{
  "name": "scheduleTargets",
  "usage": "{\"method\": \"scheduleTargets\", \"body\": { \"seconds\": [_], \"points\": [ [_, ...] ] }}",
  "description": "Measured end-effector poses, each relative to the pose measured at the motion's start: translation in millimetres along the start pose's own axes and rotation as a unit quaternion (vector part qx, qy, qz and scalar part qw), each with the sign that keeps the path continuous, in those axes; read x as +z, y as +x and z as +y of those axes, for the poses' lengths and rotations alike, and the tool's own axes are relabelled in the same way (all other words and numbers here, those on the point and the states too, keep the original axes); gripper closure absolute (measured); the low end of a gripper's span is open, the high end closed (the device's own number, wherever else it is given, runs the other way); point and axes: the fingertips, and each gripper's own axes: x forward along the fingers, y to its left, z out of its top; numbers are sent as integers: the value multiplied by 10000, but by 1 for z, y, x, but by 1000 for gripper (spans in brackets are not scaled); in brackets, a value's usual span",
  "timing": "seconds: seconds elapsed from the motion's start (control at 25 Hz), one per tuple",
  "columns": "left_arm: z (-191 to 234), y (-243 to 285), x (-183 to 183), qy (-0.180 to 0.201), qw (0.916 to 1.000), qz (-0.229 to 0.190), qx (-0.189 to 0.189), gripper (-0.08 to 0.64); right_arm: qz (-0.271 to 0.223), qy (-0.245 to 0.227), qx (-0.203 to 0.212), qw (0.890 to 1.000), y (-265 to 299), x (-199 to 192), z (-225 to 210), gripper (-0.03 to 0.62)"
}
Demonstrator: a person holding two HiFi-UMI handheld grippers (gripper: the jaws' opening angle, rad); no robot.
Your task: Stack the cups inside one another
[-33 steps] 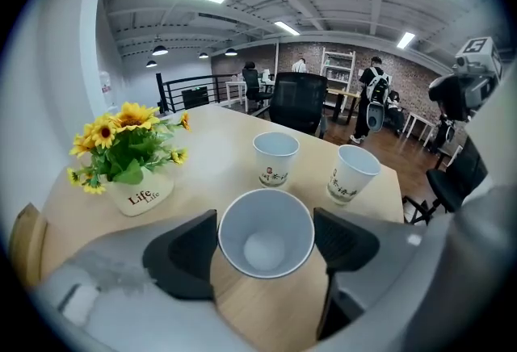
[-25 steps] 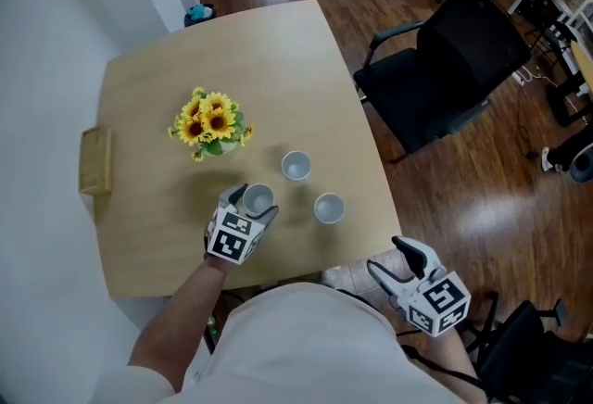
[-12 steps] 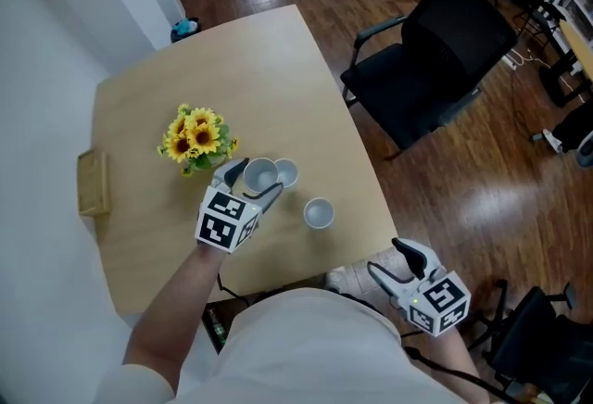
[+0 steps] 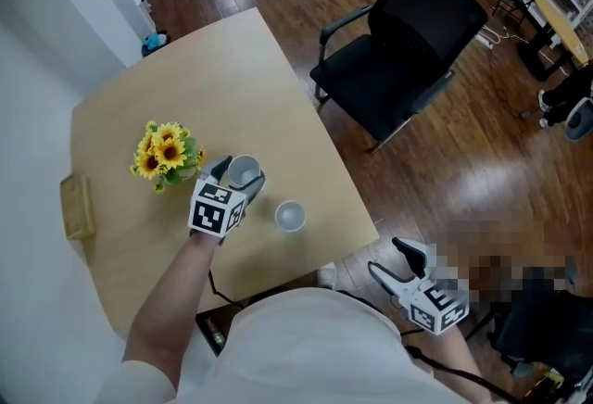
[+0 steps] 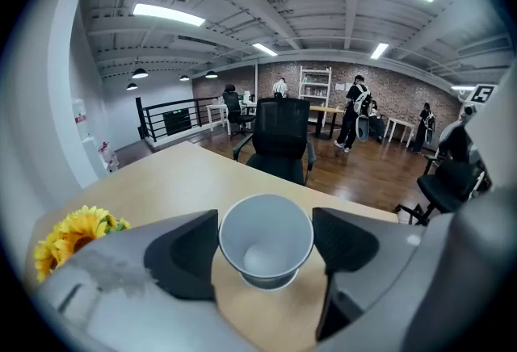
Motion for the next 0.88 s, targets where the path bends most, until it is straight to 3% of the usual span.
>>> {"method": "scheduleTargets", "body": {
  "seconds": [0.2, 0.48, 0.88],
  "points": [
    [-1, 14, -11, -187, 9998, 117, 21, 169, 13, 25, -45, 10000, -12, -3, -11, 319],
    [-6, 4, -14, -295, 9995, 39, 72, 142, 58, -113, 211, 9997, -10, -6, -15, 319],
    [-28, -79, -10, -508, 9965, -313, 592, 142, 90, -360, 925, 9950, 2, -12, -9, 319]
  ]
}}
